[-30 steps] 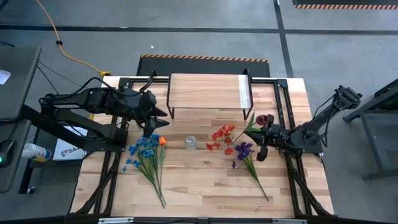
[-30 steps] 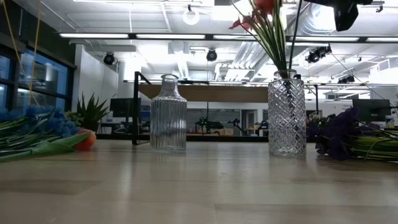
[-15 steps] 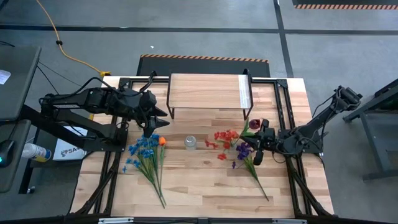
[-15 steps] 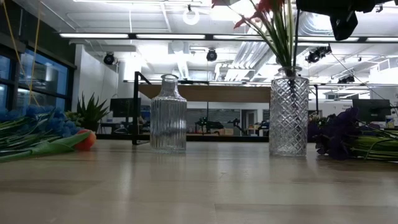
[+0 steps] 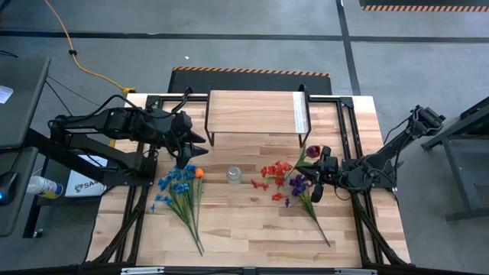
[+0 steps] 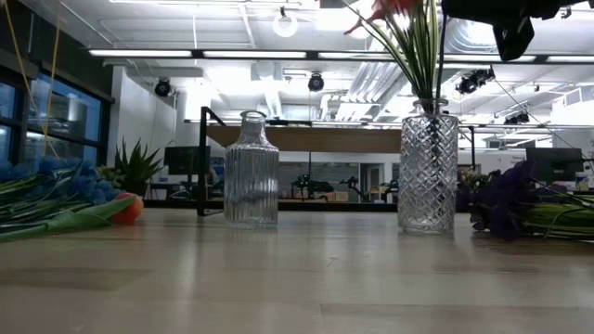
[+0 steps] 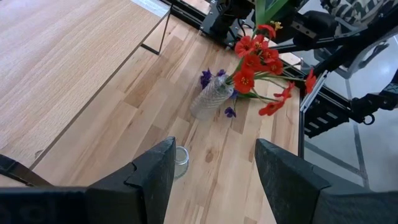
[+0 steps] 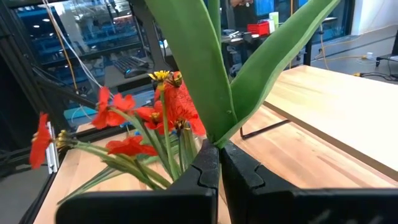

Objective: Pick and place flowers into a vace then onto a shelf
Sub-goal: Put the dark red flower into the right transparent flower vase

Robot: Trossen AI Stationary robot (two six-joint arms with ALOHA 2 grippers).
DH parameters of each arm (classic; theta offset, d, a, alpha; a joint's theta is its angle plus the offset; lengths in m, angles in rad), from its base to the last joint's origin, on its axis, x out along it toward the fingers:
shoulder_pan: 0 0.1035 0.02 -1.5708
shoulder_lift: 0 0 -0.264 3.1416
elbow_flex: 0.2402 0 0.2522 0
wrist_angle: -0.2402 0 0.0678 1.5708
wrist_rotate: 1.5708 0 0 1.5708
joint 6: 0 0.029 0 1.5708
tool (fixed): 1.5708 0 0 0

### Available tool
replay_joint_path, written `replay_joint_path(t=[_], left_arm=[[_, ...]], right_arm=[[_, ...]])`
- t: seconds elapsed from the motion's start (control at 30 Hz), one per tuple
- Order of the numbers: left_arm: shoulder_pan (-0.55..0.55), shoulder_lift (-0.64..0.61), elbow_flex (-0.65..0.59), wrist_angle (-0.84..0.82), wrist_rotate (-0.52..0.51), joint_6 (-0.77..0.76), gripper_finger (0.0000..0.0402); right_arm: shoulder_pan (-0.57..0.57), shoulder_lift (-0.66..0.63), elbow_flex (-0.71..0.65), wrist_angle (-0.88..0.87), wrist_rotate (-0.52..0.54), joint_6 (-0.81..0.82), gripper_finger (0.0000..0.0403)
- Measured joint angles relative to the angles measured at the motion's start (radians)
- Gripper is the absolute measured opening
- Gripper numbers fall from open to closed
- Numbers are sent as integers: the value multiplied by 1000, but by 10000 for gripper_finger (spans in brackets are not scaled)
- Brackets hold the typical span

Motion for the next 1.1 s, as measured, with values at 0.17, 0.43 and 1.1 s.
replay_joint_path(t=[0.17, 0.43, 1.1], left_arm=[[0, 0, 0, 0, 0, 0, 253], [0, 0, 0, 0, 0, 0, 253], [0, 0, 0, 0, 0, 7, 253]], right_arm=[[0, 0, -1, 1, 8, 18, 0], [0, 0, -1, 2, 12, 18, 0], [-30, 0, -1, 45, -13, -53, 0]])
